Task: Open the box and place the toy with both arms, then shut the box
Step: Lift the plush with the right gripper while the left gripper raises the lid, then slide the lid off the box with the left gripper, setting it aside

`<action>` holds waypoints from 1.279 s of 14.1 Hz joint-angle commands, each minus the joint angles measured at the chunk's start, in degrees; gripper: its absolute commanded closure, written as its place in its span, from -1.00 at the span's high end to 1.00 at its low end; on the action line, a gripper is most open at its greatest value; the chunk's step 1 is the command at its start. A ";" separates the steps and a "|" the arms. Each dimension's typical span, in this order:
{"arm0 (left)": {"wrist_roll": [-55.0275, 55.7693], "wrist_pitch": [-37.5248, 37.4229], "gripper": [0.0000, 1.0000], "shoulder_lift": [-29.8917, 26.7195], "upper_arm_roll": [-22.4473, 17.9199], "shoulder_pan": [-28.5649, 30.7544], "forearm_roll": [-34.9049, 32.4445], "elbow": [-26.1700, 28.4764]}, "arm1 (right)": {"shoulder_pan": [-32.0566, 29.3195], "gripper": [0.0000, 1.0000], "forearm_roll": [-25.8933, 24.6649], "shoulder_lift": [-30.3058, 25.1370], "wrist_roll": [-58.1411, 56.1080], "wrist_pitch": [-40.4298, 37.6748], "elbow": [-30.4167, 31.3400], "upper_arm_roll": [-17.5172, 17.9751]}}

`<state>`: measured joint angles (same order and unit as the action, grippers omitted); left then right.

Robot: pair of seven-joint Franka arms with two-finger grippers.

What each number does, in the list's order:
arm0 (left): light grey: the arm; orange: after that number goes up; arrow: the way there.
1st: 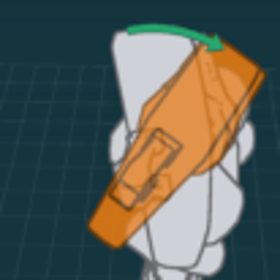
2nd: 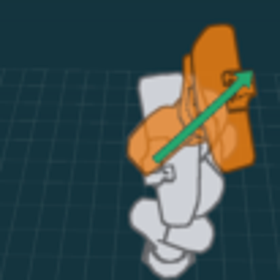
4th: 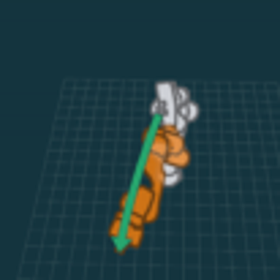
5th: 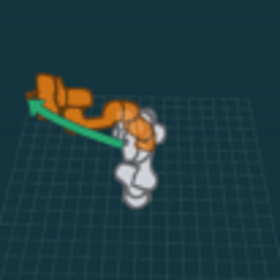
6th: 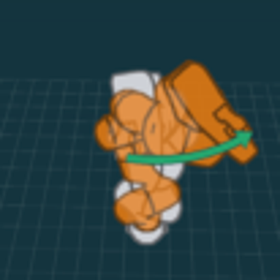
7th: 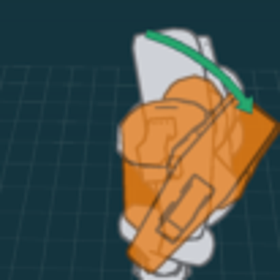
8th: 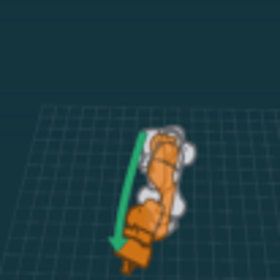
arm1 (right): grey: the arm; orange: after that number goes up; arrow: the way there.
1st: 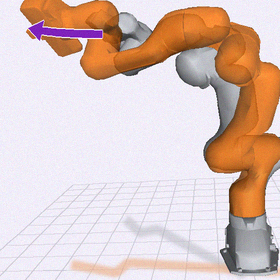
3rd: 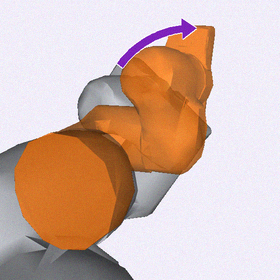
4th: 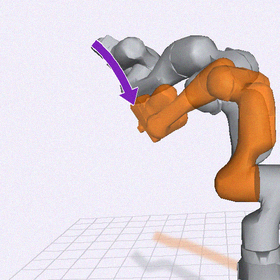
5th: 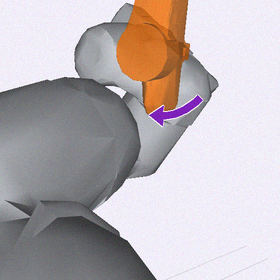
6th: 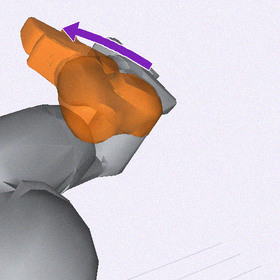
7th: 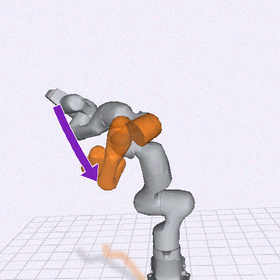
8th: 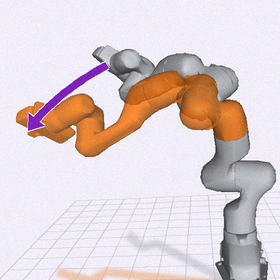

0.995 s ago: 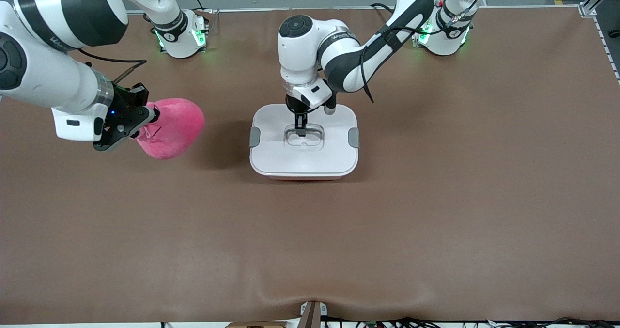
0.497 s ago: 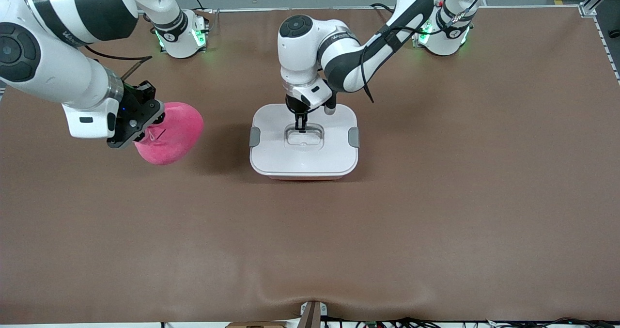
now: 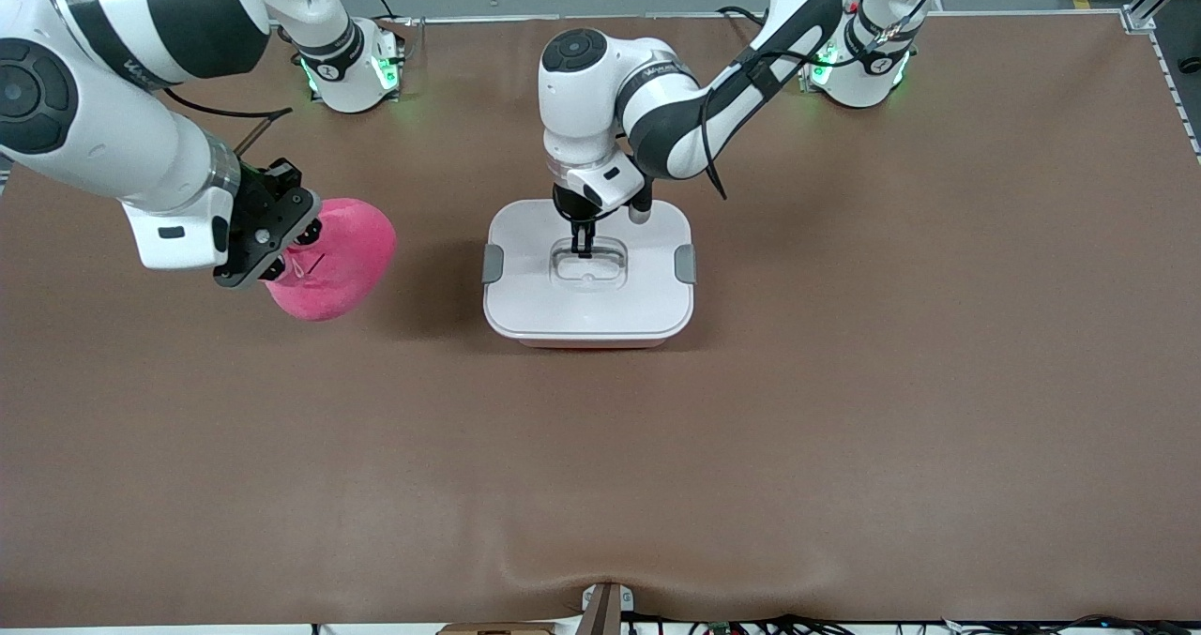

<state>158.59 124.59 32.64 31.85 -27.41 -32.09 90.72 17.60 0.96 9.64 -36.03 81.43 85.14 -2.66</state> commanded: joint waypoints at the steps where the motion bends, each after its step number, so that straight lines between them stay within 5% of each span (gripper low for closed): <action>1: 7.70 -0.75 -1.00 -2.22 0.41 -0.54 -2.63 0.16 | 0.94 -1.00 -0.17 -0.33 -4.12 1.27 -0.59 -0.51; 8: 4.19 -6.29 -1.00 -5.47 1.28 0.33 -0.10 -0.10 | 0.94 -1.00 -0.34 -0.41 -14.84 4.44 -0.68 -0.51; 18: -32.44 -12.79 -1.00 -17.51 1.29 18.16 20.82 -0.10 | 4.00 -1.00 0.19 0.20 -24.87 10.06 -0.77 -0.42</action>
<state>131.68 113.06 17.54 32.53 -12.53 -14.01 89.80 19.66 0.97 9.69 -58.72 90.79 85.10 -2.61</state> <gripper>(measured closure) 0.934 0.969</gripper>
